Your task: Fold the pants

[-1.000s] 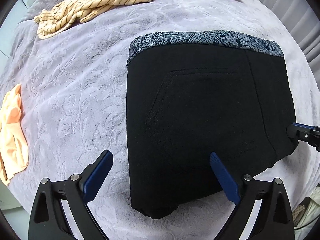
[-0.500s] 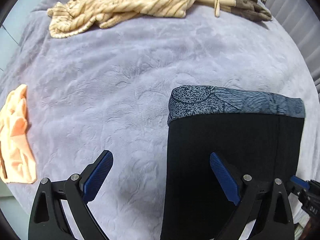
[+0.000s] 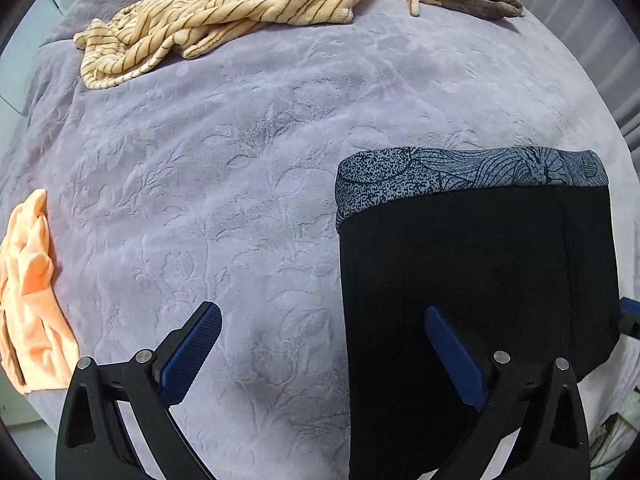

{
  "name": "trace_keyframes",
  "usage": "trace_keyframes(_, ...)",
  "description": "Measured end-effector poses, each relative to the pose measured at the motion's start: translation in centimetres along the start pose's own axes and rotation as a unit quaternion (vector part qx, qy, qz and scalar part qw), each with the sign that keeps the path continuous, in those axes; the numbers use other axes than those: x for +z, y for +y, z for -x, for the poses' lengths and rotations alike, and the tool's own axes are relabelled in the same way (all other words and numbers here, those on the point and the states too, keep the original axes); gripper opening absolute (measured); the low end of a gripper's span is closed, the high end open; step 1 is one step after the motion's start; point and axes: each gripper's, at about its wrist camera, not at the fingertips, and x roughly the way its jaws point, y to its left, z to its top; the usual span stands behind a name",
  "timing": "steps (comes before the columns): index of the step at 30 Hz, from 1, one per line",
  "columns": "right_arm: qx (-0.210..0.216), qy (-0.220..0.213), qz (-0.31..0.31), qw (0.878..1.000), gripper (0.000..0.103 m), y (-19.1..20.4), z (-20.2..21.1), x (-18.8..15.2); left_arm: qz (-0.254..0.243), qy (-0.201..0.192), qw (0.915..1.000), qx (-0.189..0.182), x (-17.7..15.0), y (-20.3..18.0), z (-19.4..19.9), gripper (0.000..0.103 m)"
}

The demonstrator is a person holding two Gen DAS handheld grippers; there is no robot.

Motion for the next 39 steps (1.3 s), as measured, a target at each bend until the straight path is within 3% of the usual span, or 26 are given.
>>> trace_keyframes(1, -0.003, -0.001, -0.004, 1.000, 0.063, -0.6, 0.3, 0.2, 0.000, 0.004, 1.0000, -0.002, 0.0, 0.2, -0.2, 0.102)
trace_keyframes(6, 0.003, 0.003, -0.043, 0.999, 0.064, -3.3, 0.5, 0.6, -0.003, 0.007, 1.0000, 0.005, -0.2, -0.5, -0.2, 0.102)
trace_keyframes(11, 0.001, 0.013, -0.054, 0.998, 0.078, -3.9, 0.0, 0.3, -0.008, 0.008, 0.9999, -0.001, -0.2, -1.3, -0.2, 0.102)
trace_keyframes(16, -0.003, 0.000, -0.044, 0.999, 0.084, -3.6, 0.0, 0.5, -0.006, 0.016, 0.9998, -0.013, -0.1, -1.3, -0.5, 0.102)
trace_keyframes(39, 0.016, 0.033, -0.050, 0.998, 0.084, -3.4, -2.2, 1.6, 0.011, 0.041, 0.9977, -0.052, 0.4, 0.0, -2.4, 0.102)
